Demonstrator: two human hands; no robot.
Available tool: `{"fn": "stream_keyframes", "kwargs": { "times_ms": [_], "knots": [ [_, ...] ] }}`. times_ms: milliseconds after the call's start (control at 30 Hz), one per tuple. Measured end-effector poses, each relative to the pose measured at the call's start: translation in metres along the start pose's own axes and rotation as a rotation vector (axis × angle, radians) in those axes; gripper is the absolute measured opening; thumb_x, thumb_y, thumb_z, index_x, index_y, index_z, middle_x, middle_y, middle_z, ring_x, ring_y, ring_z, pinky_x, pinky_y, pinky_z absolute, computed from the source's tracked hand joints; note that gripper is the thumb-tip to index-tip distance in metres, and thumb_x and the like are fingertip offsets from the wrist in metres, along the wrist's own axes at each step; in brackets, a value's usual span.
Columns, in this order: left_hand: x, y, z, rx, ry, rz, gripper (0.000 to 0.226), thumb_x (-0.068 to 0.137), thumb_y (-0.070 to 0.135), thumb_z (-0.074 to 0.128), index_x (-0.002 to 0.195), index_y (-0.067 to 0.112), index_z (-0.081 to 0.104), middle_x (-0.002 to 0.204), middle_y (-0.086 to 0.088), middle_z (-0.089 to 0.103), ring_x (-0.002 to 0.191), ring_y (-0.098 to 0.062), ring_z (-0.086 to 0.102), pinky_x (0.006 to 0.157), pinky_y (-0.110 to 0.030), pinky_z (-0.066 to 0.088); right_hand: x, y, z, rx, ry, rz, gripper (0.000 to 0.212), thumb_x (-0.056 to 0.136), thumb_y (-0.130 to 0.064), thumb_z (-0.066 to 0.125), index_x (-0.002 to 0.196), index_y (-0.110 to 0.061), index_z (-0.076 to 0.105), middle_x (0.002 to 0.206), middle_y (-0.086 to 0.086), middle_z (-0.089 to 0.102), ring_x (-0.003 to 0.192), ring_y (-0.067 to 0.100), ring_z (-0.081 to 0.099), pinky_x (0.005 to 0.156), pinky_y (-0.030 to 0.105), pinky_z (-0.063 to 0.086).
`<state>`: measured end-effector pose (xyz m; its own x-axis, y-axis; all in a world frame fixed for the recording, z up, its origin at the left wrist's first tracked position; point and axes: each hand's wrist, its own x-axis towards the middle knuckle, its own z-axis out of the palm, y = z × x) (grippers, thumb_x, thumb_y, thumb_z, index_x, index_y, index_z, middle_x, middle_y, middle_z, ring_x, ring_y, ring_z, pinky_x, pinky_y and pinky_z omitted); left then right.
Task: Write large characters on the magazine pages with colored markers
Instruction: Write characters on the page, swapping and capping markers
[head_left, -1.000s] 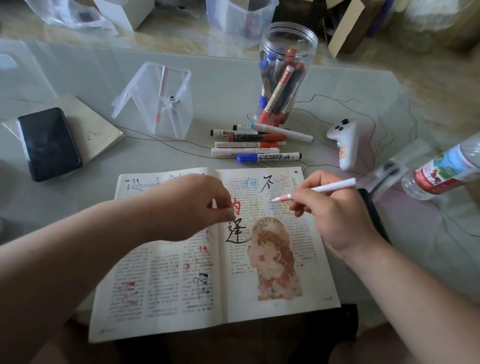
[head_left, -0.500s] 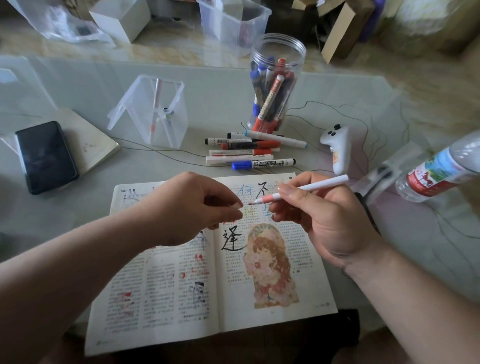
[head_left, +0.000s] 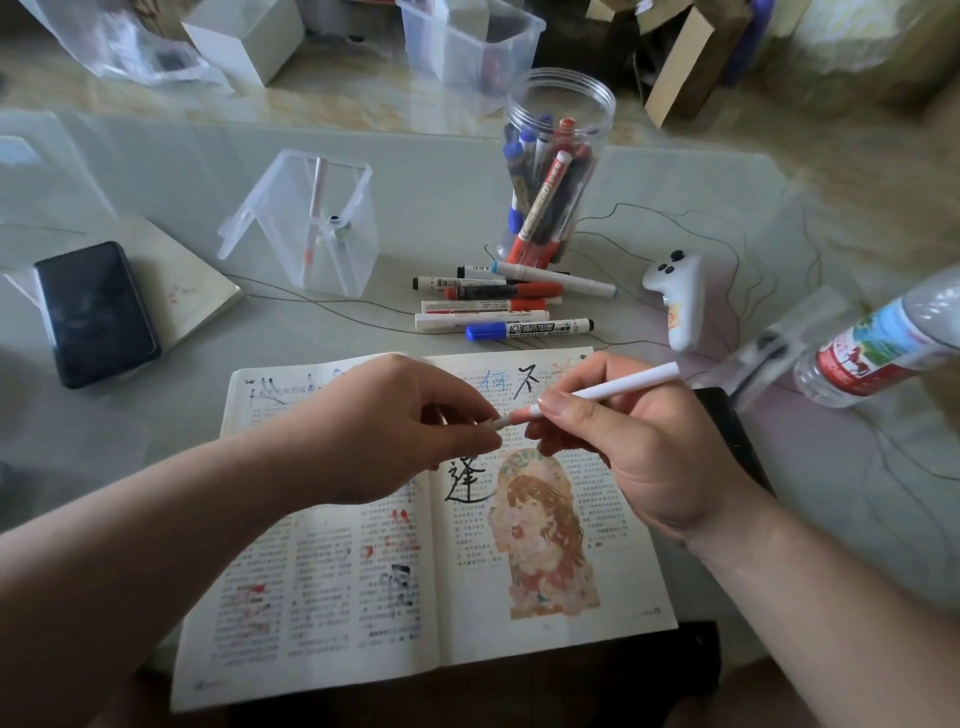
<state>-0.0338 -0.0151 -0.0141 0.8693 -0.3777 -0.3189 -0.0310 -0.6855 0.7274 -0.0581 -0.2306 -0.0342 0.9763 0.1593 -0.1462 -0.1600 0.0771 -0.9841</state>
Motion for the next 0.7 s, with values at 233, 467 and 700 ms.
{"fn": "stream_keyframes", "kwargs": {
  "times_ms": [233, 467, 700],
  "knots": [
    [-0.006, 0.005, 0.004, 0.048, -0.025, 0.069, 0.021, 0.087, 0.052, 0.066, 0.084, 0.035, 0.078, 0.074, 0.019, 0.071, 0.066, -0.007, 0.064, 0.059, -0.022, 0.053, -0.002, -0.005, 0.003, -0.034, -0.070, 0.013, 0.013, 0.082, -0.012, 0.078, 0.081, 0.000, 0.071, 0.077, 0.019, 0.073, 0.069, 0.026, 0.071, 0.065, 0.028, 0.056],
    [-0.013, 0.001, 0.012, 0.143, 0.060, 0.139, 0.024, 0.084, 0.058, 0.064, 0.068, 0.040, 0.068, 0.072, 0.015, 0.065, 0.064, -0.012, 0.059, 0.053, -0.024, 0.045, -0.007, 0.000, 0.013, -0.080, -0.049, 0.029, 0.019, 0.077, -0.019, 0.075, 0.078, 0.000, 0.072, 0.073, 0.022, 0.071, 0.064, 0.028, 0.067, 0.063, 0.030, 0.055],
    [-0.021, 0.003, -0.004, -0.109, -0.025, 0.054, 0.022, 0.087, 0.045, 0.072, 0.066, 0.037, 0.071, 0.069, 0.012, 0.072, 0.056, -0.005, 0.061, 0.060, -0.025, 0.054, -0.005, -0.015, 0.021, -0.131, -0.069, 0.043, 0.022, 0.076, -0.026, 0.076, 0.077, -0.005, 0.072, 0.063, 0.011, 0.066, 0.060, 0.020, 0.062, 0.060, 0.024, 0.051]
  ]
}}
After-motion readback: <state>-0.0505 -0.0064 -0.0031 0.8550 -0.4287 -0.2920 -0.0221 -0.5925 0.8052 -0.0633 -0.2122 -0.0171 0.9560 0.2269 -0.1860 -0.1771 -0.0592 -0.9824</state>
